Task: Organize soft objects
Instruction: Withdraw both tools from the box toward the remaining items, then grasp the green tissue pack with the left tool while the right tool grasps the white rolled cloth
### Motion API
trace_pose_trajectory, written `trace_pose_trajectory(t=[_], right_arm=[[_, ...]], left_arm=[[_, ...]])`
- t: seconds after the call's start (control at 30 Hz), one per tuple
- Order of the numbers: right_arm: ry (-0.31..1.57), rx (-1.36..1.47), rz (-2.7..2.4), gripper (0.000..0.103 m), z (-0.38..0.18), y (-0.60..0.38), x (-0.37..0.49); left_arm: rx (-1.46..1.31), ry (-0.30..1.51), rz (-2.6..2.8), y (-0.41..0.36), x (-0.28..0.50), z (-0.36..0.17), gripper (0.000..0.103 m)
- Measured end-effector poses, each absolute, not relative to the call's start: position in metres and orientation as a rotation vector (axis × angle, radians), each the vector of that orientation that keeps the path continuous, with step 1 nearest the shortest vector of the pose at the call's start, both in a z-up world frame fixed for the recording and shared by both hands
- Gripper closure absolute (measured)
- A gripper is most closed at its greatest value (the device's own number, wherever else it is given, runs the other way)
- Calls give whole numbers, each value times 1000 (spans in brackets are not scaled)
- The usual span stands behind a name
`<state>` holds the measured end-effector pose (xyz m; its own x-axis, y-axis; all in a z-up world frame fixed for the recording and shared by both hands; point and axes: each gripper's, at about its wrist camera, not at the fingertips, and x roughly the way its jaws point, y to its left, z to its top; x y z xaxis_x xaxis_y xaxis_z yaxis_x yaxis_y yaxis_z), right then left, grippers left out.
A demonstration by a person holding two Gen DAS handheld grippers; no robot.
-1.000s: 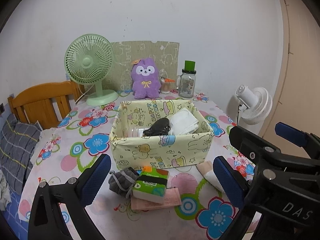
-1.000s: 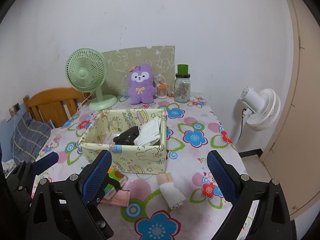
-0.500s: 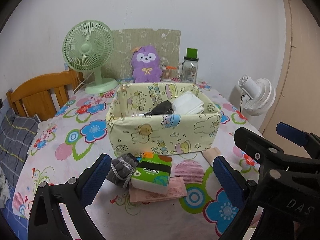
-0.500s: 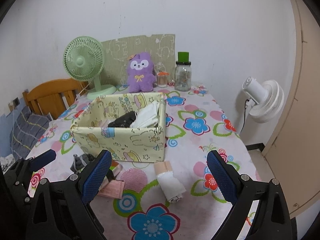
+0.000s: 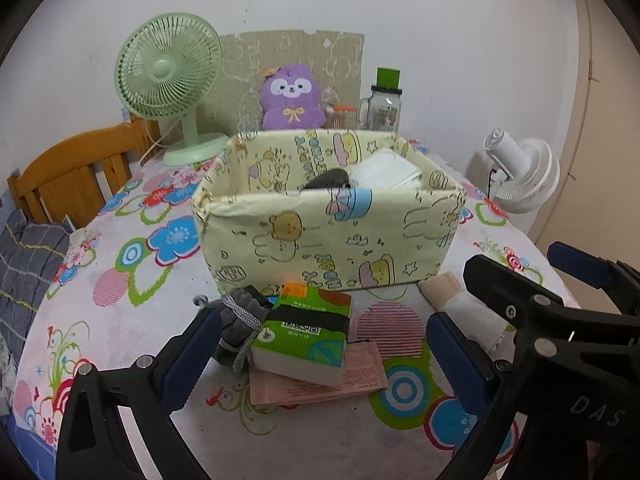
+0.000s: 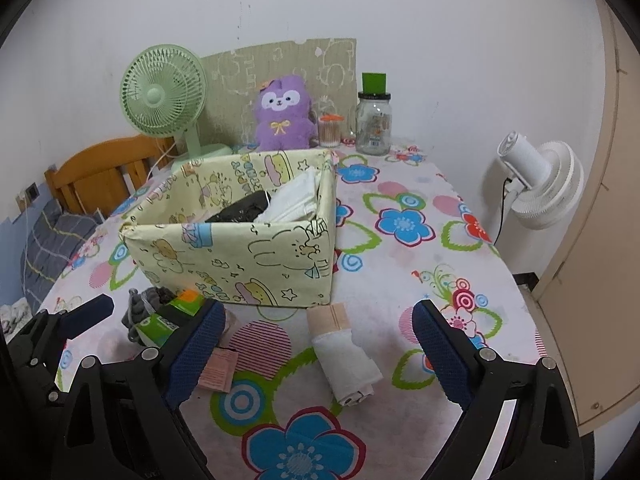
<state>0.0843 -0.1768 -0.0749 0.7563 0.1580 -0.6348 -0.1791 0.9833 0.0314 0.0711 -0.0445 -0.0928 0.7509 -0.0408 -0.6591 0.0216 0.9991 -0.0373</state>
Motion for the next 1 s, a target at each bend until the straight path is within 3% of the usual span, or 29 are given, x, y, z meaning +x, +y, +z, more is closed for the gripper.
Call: trace_pose_trajectory(t=[0.3,0.77,1.0], right_arm=[[771,-23,173,18,-99,-180,104],[866,-16,173,26,-125,-183,130],[910,-4,182,41,-135,-184,137]], left_arm=[[-17,782,-23,-46,86,-112,0],[39,816,23,-53,103,-127,0],[90,827,32,-62,106,-132,0]])
